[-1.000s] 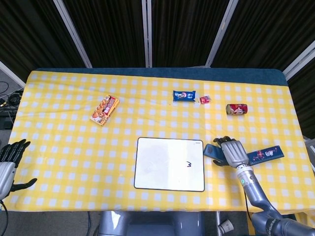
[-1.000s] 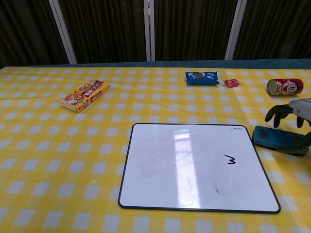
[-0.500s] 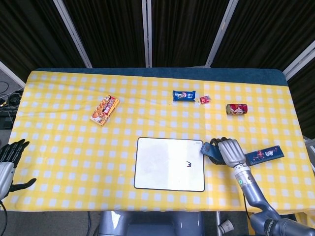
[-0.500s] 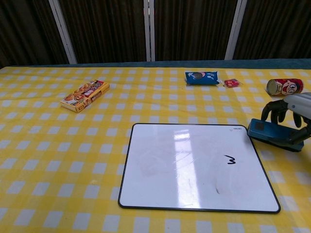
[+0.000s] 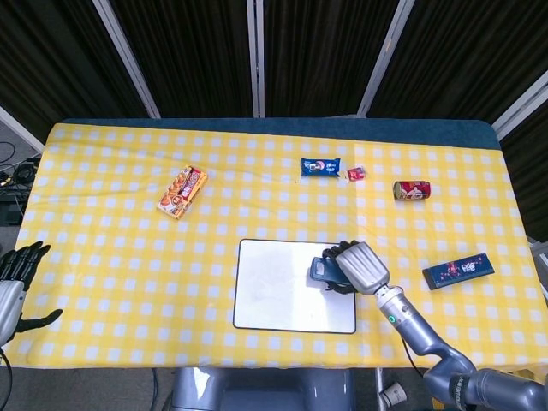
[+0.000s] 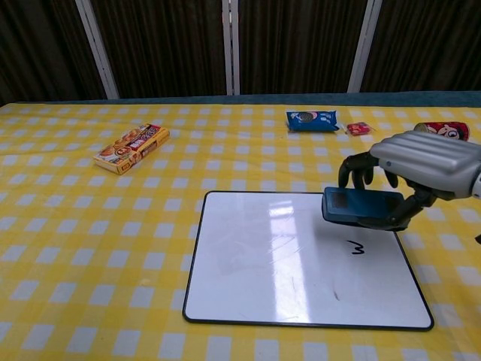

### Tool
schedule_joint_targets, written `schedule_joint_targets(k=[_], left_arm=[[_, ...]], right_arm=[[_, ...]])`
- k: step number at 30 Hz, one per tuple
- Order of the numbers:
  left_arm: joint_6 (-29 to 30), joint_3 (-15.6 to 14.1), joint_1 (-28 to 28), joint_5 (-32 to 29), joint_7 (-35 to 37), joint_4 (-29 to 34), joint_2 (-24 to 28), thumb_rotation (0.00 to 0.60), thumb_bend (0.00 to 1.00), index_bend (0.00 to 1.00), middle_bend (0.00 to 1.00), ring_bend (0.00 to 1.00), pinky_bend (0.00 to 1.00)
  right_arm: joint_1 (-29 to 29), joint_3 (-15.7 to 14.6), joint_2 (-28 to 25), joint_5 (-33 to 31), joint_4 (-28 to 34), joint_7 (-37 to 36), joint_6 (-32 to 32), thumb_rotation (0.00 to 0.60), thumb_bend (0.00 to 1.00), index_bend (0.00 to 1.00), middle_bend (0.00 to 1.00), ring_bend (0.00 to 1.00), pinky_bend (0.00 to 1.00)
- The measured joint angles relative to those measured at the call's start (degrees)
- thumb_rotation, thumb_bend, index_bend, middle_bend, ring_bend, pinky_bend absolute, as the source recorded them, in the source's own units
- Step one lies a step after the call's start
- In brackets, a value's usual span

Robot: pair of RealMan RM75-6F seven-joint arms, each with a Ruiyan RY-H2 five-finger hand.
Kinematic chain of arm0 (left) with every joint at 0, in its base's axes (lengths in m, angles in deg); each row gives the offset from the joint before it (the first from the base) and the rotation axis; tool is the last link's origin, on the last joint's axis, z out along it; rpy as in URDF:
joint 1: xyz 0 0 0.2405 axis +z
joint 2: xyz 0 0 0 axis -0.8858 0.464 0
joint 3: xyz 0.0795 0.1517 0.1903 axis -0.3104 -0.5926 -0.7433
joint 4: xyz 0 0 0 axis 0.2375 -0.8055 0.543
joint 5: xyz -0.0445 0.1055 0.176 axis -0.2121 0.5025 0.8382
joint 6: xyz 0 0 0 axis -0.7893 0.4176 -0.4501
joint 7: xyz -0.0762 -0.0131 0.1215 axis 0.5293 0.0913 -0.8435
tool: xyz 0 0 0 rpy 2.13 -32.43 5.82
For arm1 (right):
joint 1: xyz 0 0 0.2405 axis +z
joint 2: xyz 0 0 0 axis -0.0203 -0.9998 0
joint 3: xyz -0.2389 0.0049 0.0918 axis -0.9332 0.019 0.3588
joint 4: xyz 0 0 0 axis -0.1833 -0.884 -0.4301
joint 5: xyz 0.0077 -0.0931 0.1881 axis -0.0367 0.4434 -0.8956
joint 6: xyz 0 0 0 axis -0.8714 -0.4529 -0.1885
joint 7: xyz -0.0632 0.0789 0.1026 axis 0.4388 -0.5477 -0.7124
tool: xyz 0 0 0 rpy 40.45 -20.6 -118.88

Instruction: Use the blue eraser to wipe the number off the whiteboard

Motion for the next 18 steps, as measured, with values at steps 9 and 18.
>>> schedule_joint_targets(k=[9,18], left_arm=[[0.1,0.0,0.1,-0.3,0.5,-0.5,0.1,0.6,0.0,0.0,0.0,0.0,0.0],[0.0,0.0,0.0,-0.2,0.2,-0.4,-0.1,0.6,0.0,0.0,0.0,0.0,0.0]], right_arm=[[1.8,-0.8,3.0,-0.5,-5.6,1.8,1.9,0.6,0.43,0.47,0.52,0.41,0.52],[1.4,-4.6,2.8,1.5,-5.2,0.4,2.2,0.6,0.47,0.5,0.54,0.44,0.52]])
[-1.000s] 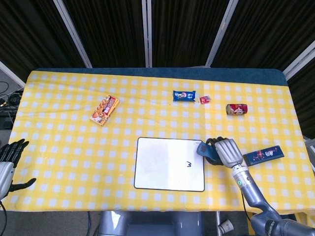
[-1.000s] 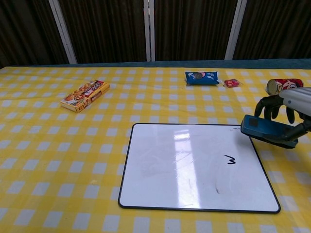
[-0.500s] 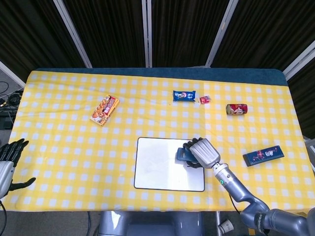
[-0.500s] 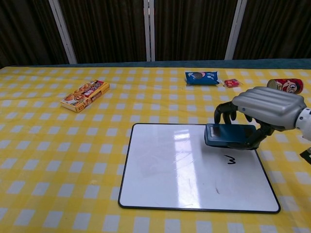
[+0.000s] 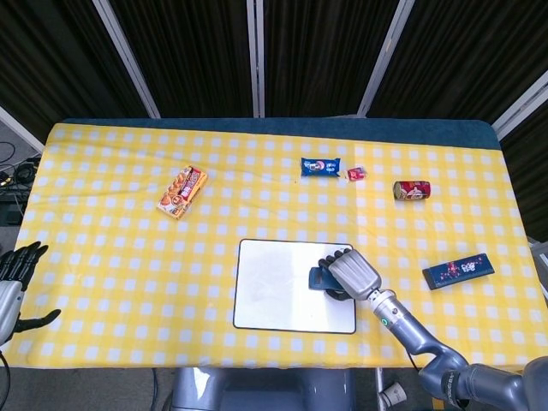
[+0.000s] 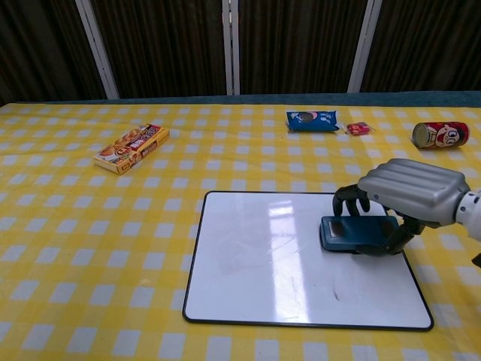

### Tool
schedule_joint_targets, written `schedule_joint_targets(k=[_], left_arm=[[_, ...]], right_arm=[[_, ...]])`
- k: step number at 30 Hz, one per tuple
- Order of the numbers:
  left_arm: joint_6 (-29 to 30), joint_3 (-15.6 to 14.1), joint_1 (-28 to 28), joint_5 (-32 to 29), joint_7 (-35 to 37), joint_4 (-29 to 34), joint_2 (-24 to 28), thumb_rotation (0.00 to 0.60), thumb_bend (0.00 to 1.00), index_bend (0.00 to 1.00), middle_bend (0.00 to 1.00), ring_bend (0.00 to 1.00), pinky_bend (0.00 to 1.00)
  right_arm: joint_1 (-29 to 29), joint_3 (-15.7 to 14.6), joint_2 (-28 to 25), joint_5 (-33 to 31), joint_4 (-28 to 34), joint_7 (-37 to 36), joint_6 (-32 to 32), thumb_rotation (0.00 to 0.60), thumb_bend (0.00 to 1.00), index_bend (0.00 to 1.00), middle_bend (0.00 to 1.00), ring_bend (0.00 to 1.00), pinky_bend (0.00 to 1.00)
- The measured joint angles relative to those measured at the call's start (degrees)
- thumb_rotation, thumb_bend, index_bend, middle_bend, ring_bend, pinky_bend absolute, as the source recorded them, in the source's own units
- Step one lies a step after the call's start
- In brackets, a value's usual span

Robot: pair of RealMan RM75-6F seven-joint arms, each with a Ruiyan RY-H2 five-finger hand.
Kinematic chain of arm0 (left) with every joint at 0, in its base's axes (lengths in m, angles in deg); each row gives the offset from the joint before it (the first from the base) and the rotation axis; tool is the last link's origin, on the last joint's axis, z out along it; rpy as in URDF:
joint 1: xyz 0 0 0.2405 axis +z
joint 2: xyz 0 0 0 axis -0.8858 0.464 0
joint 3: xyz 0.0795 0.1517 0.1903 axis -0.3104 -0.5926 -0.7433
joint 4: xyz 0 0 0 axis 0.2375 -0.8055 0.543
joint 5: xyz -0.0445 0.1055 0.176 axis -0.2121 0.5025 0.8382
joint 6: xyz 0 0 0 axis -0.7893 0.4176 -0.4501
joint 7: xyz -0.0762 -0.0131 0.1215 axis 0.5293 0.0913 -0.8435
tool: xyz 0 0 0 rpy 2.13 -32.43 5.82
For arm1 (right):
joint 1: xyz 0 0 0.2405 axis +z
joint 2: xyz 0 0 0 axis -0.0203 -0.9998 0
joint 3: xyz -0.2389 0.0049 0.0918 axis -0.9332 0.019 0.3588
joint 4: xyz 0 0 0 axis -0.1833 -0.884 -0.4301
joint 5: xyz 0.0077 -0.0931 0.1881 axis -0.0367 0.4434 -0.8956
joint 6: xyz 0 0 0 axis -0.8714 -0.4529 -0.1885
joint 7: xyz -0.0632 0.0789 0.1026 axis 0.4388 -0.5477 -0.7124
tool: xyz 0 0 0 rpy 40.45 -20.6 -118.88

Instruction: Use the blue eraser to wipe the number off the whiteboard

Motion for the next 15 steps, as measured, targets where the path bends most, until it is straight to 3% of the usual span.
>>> schedule_joint_targets(k=[9,15], left_arm=[[-0.6,0.1,-0.3,-0.4,-1.0,0.2,-0.4,0.6,0.0,0.0,0.0,0.0,0.0],[-0.8,0.2,-0.5,-0.7,-1.1,0.2,-0.5,0.6,0.0,0.0,0.0,0.0,0.0]], right_arm=[[-0.9,-5.1,-3.6,4.1,6.3,-2.3,-0.2,0.6,0.5,0.52,0.56,0.45,0.52],[-1.0,-5.9,-3.7,5.8,6.2,-1.4,-1.0,0.6,0.5,0.52,0.56,0.45,0.52]])
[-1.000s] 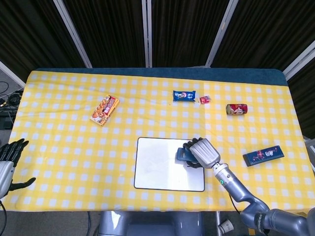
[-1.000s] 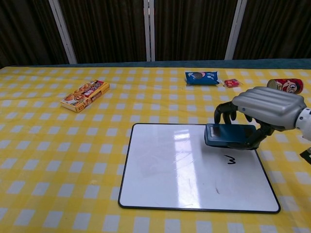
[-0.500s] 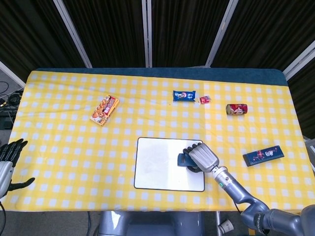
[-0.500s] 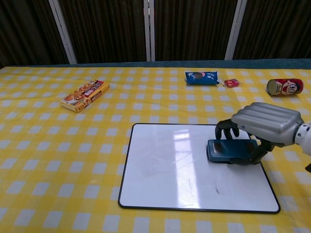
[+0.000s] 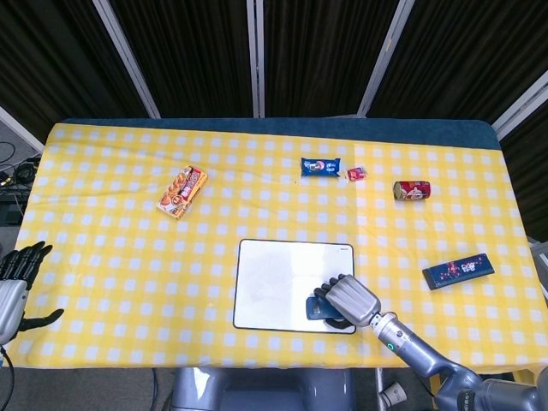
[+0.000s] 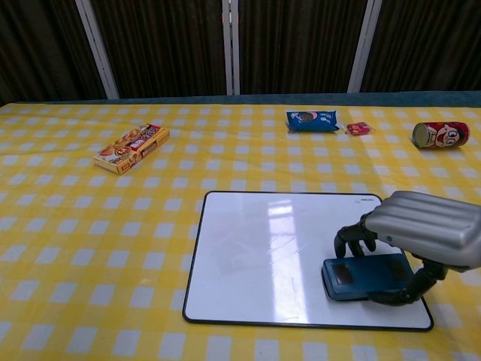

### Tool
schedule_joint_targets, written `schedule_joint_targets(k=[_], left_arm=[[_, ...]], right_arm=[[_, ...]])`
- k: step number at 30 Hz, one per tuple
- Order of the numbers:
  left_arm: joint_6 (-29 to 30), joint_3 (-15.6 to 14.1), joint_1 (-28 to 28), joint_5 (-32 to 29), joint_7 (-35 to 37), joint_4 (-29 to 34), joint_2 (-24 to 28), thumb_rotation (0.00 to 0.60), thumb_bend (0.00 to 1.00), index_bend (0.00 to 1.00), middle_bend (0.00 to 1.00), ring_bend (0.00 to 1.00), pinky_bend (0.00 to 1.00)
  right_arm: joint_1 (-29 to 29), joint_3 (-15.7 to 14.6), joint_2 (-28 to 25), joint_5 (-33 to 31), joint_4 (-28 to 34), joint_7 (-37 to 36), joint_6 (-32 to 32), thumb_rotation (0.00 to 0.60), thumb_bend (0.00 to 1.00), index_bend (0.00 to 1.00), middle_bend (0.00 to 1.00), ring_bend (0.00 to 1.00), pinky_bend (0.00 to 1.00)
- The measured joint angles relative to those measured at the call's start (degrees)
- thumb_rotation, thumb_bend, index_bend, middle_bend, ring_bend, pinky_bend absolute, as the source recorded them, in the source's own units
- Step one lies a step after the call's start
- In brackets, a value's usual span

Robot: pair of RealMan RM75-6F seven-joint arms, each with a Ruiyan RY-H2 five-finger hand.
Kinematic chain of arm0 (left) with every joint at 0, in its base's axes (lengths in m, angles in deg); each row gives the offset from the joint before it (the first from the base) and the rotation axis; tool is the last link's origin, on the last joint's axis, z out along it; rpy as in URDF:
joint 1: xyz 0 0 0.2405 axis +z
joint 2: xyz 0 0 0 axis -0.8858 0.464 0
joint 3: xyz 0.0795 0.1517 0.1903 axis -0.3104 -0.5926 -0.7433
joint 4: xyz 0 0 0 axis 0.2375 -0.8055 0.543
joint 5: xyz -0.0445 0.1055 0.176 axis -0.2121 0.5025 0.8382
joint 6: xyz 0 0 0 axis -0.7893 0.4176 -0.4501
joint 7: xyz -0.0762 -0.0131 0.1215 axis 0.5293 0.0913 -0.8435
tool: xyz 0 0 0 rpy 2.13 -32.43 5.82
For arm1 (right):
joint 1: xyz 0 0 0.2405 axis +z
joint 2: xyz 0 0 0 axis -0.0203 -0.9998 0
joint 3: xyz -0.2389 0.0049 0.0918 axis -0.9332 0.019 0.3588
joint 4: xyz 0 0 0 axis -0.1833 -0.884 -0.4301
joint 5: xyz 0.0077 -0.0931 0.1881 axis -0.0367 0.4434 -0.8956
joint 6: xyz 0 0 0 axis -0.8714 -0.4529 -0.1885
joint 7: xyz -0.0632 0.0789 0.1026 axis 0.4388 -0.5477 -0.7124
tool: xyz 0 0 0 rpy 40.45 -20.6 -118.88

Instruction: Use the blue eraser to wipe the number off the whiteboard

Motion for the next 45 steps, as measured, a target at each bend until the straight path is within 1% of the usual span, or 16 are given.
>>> schedule_joint_targets(k=[4,12,17,21,25,31,39,42,45], left_arm=[[0.0,0.0,0.0,0.0,0.2,-0.1,0.0,0.6,0.0,0.0,0.0,0.0,0.0],[-0.1,0.0,-0.1,-0.1,0.3,-0.1,0.0,0.6,0.0,0.0,0.0,0.0,0.0],[-0.2,-0.1,-0.2,0.3,0.3,-0.1,0.0,0.6,0.0,0.0,0.0,0.0,0.0],[-0.3,-0.2,-0.2,0.2,0.0,-0.1,-0.1,0.6,0.0,0.0,0.0,0.0,0.0],[-0.3,-0.1,-0.2,0.0,-0.1,0.0,-0.2,0.6,0.0,0.0,0.0,0.0,0.0],[-0.3,-0.1,-0.3,0.0,-0.3,0.0,-0.2,0.6,0.0,0.0,0.0,0.0,0.0],[-0.2,-0.2,-0.2,0.0,-0.1,0.1,-0.1,0.6,0.0,0.0,0.0,0.0,0.0],[-0.1,-0.2,-0.1,0.1,0.1,0.1,0.0,0.6,0.0,0.0,0.0,0.0,0.0],[-0.1,-0.2,-0.1,0.0,0.2,0.1,0.0,0.6,0.0,0.0,0.0,0.0,0.0]], right_arm=[[0.2,1.2,1.0,-1.2,-2.8,0.0,0.2,0.6,0.5,0.52,0.56,0.45,0.52],[0.8,5.2,3.3,-5.6,-9.3,-0.6,0.7,0.6,0.5,0.53,0.56,0.46,0.52],[1.4,7.8,4.8,-9.2,-13.1,-0.2,2.2,0.6,0.5,0.53,0.57,0.46,0.52],[1.6,7.2,4.8,-9.2,-12.9,-0.3,3.0,0.6,0.5,0.53,0.57,0.46,0.52],[1.6,6.3,4.4,-8.4,-11.1,-0.7,2.9,0.6,0.51,0.54,0.58,0.46,0.52],[1.5,3.8,2.6,-5.6,-5.6,0.0,2.4,0.6,0.52,0.55,0.58,0.47,0.52],[1.6,0.2,0.2,-1.6,1.8,3.0,2.7,0.6,0.51,0.55,0.58,0.47,0.52],[1.8,-0.1,-0.2,-0.9,3.1,3.9,2.6,0.6,0.51,0.55,0.58,0.47,0.52],[1.8,0.5,-0.1,-1.4,2.9,4.0,2.5,0.6,0.51,0.55,0.58,0.47,0.52]])
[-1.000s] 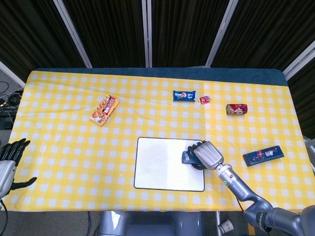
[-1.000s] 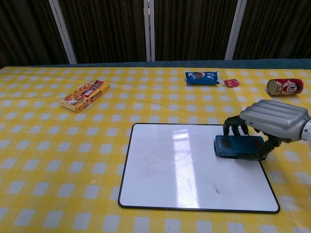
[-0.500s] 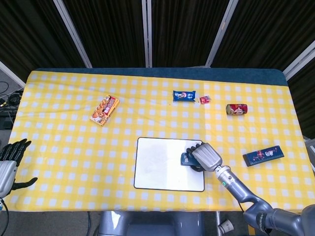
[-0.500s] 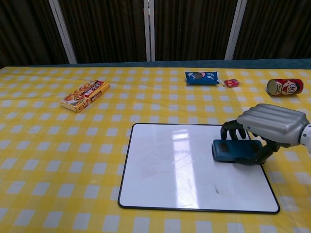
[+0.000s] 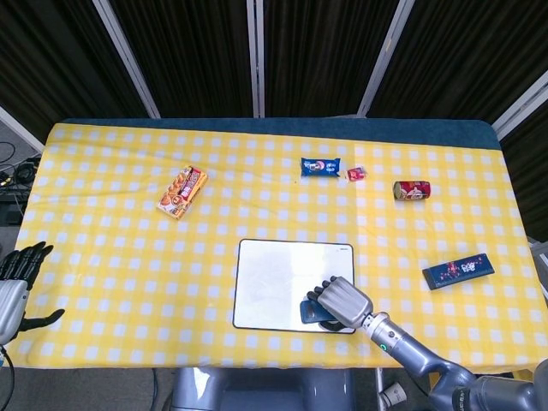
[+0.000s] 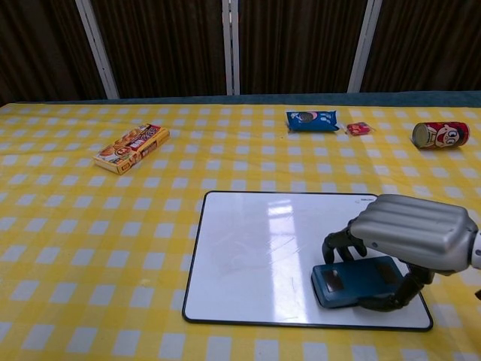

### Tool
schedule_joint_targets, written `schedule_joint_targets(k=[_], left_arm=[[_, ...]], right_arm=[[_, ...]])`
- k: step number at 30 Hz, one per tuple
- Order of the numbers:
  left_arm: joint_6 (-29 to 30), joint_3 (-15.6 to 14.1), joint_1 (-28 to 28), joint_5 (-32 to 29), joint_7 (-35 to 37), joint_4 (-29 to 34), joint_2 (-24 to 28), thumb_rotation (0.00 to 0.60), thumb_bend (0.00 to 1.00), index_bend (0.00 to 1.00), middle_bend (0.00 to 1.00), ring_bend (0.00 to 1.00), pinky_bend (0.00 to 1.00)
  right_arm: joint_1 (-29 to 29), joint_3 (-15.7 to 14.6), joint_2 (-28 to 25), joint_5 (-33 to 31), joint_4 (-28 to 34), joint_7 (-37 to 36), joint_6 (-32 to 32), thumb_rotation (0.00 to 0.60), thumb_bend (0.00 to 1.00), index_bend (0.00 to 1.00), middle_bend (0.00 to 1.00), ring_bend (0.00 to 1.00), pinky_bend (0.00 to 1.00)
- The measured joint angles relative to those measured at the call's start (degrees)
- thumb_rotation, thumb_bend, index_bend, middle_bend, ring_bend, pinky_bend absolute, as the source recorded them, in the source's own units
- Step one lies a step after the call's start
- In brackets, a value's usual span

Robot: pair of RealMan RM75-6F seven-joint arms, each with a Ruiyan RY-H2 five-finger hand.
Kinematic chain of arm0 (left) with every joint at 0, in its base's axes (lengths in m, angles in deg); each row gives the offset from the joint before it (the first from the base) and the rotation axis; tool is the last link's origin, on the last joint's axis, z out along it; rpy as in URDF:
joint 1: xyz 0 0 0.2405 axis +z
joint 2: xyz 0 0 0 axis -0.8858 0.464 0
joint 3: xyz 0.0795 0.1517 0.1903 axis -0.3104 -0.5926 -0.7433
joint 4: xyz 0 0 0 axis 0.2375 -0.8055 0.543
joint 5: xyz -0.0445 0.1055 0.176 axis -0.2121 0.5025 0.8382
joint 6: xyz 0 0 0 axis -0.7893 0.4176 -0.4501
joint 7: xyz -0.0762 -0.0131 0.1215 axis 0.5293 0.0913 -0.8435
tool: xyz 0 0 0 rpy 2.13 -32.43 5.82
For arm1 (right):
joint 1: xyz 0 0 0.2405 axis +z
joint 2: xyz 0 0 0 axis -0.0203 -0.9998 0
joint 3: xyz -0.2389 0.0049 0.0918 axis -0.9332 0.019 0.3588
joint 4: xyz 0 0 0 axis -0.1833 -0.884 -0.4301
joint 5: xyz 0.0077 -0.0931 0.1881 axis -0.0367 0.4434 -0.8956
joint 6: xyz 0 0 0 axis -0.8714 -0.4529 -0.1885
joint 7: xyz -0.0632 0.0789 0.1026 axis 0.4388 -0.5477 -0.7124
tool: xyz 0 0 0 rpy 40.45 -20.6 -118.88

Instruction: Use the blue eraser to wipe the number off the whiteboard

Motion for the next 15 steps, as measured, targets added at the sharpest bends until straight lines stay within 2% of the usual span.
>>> schedule_joint_targets(k=[4,15], left_arm=[[0.0,0.0,0.0,0.0,0.1,0.0,0.1,0.6,0.0,0.0,0.0,0.0,0.0],[-0.1,0.0,0.0,-0.2,-0.1,-0.1,-0.1,0.6,0.0,0.0,0.0,0.0,0.0]], right_arm=[[0.1,1.4,0.5,-1.5,-1.4,0.1,0.1,0.6,0.51,0.55,0.58,0.47,0.52],[1.3,7.4,4.0,-9.5,-10.4,0.1,2.3,0.6,0.51,0.55,0.58,0.47,0.52]])
